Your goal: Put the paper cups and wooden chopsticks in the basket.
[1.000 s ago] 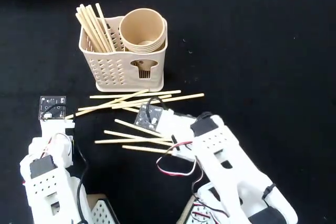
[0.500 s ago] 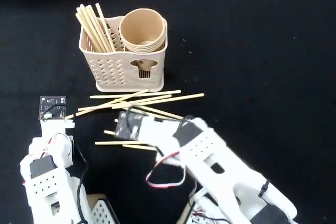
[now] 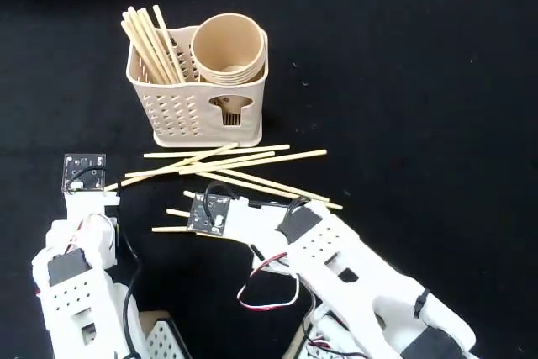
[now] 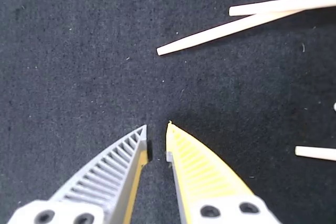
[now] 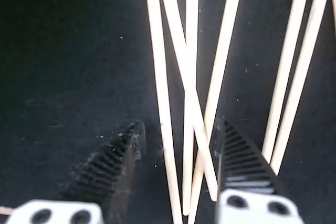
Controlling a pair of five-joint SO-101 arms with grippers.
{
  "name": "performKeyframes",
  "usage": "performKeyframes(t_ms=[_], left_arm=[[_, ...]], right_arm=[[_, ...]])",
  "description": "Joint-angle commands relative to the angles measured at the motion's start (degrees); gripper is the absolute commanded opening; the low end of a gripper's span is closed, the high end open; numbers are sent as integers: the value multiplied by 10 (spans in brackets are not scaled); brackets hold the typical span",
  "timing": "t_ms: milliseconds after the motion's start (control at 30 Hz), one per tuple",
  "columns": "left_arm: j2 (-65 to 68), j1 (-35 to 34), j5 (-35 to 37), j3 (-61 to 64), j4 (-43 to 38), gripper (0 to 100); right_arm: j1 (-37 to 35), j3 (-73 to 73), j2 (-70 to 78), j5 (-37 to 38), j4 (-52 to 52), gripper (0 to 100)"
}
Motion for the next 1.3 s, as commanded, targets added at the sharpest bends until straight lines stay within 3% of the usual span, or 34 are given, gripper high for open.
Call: performKeyframes(t_ms=[0, 333, 567, 700, 967, 1267], left_arm=[[2, 3, 0, -1, -11, 83], [2, 3, 0, -1, -11, 83], [2, 3, 0, -1, -11, 83], [2, 3, 0, -1, -11, 83], [2, 3, 0, -1, -11, 83], [2, 3, 0, -1, -11, 83]], right_arm=[[-6, -4, 17, -3, -11, 215], [31, -61, 150, -4, -64, 212], [31, -55, 140, -3, -54, 8], [31, -54, 136, -4, -54, 12], [40, -57, 21, -7, -14, 12], [102, -55, -151, -7, 35, 12]])
